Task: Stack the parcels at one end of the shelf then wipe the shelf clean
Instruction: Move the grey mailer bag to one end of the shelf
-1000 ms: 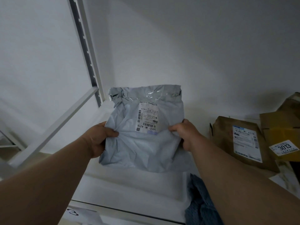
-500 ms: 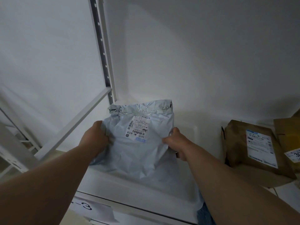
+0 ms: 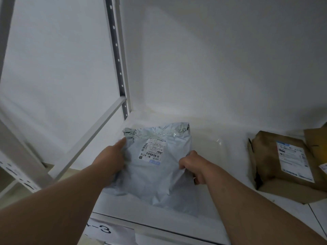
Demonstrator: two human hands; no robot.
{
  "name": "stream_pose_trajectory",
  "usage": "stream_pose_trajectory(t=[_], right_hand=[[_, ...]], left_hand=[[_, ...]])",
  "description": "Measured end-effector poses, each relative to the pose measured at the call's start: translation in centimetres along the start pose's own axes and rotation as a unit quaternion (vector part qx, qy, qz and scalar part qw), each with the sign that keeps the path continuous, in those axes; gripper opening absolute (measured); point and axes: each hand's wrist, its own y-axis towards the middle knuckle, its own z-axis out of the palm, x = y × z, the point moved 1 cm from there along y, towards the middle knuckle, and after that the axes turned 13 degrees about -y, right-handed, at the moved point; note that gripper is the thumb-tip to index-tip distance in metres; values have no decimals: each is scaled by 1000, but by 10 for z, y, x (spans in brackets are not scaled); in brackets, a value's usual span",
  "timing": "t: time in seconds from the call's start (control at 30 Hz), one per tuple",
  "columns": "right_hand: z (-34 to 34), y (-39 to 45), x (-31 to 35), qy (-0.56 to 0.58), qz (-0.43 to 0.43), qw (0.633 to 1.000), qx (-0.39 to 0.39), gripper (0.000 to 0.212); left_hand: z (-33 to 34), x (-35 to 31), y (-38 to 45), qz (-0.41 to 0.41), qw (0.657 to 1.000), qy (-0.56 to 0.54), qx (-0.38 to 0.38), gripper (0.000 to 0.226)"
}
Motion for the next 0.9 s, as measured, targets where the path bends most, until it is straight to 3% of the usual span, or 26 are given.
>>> stream_pose_trajectory(t=[0.17,0.27,0.37,0.47,0.57,0.67,0.73,0.8,0.9], right_hand=[[2,8,15,3,-23,998,-55,50],[6,11,22,65,-26,996,-48,59],[14,11,25,95,-21,995,-35,71],[20,11,24,51,-22,997,-48,98],[20,13,21,-20,-33,997,-60,104],[16,18,17,-135,-49,984,-103,107],[12,18,14,-191,-47,971,-135,112],[7,15,11,-220,-44,959,-174,109],[-3,9,8,-252,-43,931,-261,79]], left_hand=[[-11,-24,13,23,998,52,-41,79],[-16,-30,20,1,997,70,-40,89],[-13,-26,30,-53,993,100,-27,78],[4,-15,35,-54,987,142,55,53],[10,-4,38,-70,980,154,108,59],[9,-2,38,-74,977,158,125,71],[8,-5,32,-67,979,158,114,67],[8,-12,27,-33,980,181,78,66],[14,-30,20,76,975,207,37,73]])
